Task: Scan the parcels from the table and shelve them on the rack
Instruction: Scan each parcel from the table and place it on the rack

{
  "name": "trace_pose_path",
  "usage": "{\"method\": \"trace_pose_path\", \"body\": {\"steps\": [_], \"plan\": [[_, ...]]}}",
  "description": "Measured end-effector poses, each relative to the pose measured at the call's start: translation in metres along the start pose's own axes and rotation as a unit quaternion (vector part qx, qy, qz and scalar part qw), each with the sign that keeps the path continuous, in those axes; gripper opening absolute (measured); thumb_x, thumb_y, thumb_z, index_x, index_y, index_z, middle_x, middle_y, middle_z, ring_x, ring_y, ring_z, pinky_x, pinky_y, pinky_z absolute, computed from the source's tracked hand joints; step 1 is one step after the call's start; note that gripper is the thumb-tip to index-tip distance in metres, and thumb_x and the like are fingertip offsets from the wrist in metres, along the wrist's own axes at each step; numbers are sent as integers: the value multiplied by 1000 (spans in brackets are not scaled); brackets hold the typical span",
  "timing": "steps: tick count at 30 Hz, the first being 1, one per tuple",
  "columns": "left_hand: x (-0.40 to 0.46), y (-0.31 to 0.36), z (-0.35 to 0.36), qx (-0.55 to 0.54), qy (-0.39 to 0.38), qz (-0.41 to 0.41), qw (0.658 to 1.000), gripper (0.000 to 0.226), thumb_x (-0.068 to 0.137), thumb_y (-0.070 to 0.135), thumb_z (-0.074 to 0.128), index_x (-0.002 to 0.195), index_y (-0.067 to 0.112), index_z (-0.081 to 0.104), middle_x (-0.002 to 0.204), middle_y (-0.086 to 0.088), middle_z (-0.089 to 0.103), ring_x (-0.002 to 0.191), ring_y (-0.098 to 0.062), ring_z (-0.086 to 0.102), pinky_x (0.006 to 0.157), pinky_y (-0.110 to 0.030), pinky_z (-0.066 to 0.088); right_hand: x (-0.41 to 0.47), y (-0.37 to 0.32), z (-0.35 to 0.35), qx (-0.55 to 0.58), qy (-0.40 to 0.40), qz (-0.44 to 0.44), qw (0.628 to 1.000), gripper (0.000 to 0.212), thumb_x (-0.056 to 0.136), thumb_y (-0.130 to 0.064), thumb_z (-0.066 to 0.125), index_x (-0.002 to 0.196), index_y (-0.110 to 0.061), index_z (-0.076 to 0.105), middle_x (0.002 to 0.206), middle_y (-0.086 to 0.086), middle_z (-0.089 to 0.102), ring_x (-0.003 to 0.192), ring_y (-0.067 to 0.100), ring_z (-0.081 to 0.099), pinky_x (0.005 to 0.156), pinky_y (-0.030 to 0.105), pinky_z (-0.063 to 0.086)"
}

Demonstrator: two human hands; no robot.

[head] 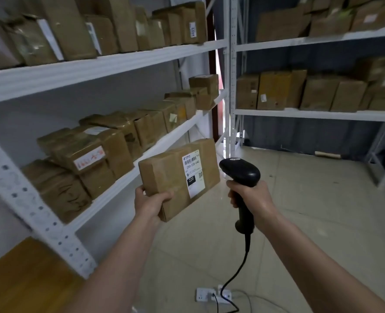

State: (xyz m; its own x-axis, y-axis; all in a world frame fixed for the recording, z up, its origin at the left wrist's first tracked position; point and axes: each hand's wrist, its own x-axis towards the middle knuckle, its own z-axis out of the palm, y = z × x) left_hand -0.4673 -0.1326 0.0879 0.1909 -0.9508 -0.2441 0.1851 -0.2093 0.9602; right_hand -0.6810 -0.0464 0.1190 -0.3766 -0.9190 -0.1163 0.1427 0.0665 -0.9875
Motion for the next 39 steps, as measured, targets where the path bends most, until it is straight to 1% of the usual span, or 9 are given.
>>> {"method": "trace_pose_path", "body": {"steps": [8, 13, 17, 23, 25, 30, 33, 35, 39], "plan": [[95, 31, 82, 26, -26, 6, 999, 72, 61, -1, 85, 114, 25, 45, 99, 5, 60, 97, -28, 63, 86, -54, 54, 105, -32, 7, 7, 44, -7, 999, 3, 85, -2, 65, 89, -3, 65, 65, 14, 60, 55, 22, 54, 55, 31, 48], [138, 47, 127, 54, -25, 48, 997, 68, 60, 7, 89, 112, 23, 48, 94, 7, 59, 90, -23, 62, 87, -46, 55, 150, -50, 4, 13, 79, -20, 997, 3, 85, -3, 66, 83, -2, 64, 64, 14, 60, 52, 21, 53, 53, 30, 47], [152, 53, 156, 64, -17, 51, 997, 70, 57, 16, 91, 114, 25, 50, 107, -1, 64, 95, -27, 64, 84, -50, 57, 174, -70, -3, 22, 82, -32, 996, 2, 85, -3, 67, 85, -2, 65, 63, 12, 60, 53, 21, 54, 54, 30, 48], [175, 64, 182, 45, -17, 85, 995, 66, 65, 11, 88, 114, 25, 46, 101, 3, 59, 89, -20, 61, 74, -35, 52, 224, -88, -4, 25, 63, -54, 996, 3, 84, -3, 66, 82, -2, 65, 63, 12, 61, 52, 21, 54, 54, 30, 49], [184, 67, 190, 46, -10, 101, 994, 65, 65, 10, 88, 112, 25, 45, 96, 6, 59, 83, -14, 59, 73, -32, 49, 245, -91, -1, 22, 46, -52, 997, 2, 84, -3, 67, 84, -2, 65, 64, 13, 62, 55, 22, 56, 57, 32, 50], [210, 76, 223, 67, 33, 148, 986, 68, 61, 12, 90, 114, 23, 49, 101, 4, 62, 86, -12, 60, 78, -31, 50, 313, -105, -4, 23, -8, -65, 998, 9, 83, -2, 68, 90, -6, 64, 72, 15, 66, 62, 23, 62, 60, 33, 52], [225, 85, 262, 55, 60, 175, 981, 68, 63, 9, 89, 113, 25, 47, 98, 10, 60, 84, -5, 58, 80, -30, 50, 361, -121, -16, 40, -35, -71, 996, 12, 83, -4, 69, 92, -11, 64, 80, 15, 69, 68, 24, 65, 59, 31, 52], [234, 94, 296, 55, 86, 185, 977, 70, 62, 12, 90, 116, 21, 48, 102, 5, 62, 86, -9, 61, 81, -31, 52, 395, -137, -28, 53, -53, -70, 995, 17, 83, -5, 70, 98, -12, 64, 85, 15, 71, 72, 25, 69, 58, 31, 53], [247, 122, 370, 60, 131, 216, 966, 66, 60, 14, 92, 110, 21, 49, 102, 3, 61, 85, -14, 60, 70, -25, 47, 455, -176, -58, 85, -82, -72, 990, 27, 80, -4, 72, 106, -6, 67, 85, 15, 73, 74, 27, 73, 57, 31, 54]]}}
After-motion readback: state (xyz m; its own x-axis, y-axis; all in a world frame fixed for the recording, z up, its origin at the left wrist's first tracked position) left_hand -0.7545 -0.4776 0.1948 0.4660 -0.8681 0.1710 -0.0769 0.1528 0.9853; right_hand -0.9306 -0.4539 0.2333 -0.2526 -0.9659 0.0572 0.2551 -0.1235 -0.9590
